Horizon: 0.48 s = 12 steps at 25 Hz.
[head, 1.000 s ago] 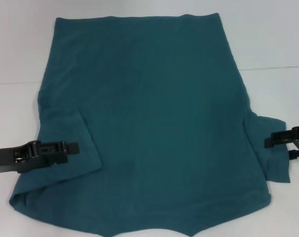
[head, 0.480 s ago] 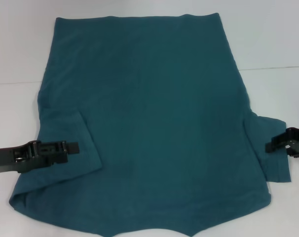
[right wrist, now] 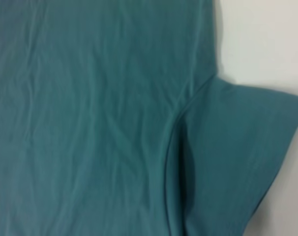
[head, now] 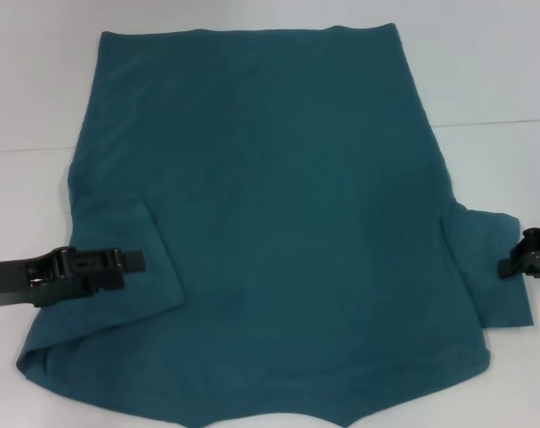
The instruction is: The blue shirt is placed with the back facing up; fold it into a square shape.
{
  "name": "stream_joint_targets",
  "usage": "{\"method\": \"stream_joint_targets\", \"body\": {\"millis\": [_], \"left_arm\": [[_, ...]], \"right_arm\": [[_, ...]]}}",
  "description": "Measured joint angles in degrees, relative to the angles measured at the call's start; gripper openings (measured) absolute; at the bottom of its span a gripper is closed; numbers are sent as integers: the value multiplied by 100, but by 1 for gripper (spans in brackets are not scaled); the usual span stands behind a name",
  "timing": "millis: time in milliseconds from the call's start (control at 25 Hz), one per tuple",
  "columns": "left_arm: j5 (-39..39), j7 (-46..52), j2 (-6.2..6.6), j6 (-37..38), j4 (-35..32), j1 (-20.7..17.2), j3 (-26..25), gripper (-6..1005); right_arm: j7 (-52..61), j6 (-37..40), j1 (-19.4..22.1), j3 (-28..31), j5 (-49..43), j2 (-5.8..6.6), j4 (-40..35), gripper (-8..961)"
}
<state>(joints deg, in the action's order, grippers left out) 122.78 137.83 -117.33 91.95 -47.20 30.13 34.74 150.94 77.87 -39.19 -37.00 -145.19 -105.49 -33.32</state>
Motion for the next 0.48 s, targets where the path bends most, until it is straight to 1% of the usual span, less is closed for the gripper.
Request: {"method": "stream_joint_targets", "body": {"millis": [120,240,360,480], "left_arm": [[15,1,-7,-1,0,-8,19,631],[15,2,-14,16,1,-51,16,630],[10,1,-15,26,0,-100,1,630],[8,0,-21,34,0,-126,-5,630]], "right_arm": [[1,17,29,0,0,71,-5,216],[42,26,60,0,0,171,-65,21],[138,45,90,-3,-60,256,-210,21],[227,82,57,-6,-332,270,-391,21]]}}
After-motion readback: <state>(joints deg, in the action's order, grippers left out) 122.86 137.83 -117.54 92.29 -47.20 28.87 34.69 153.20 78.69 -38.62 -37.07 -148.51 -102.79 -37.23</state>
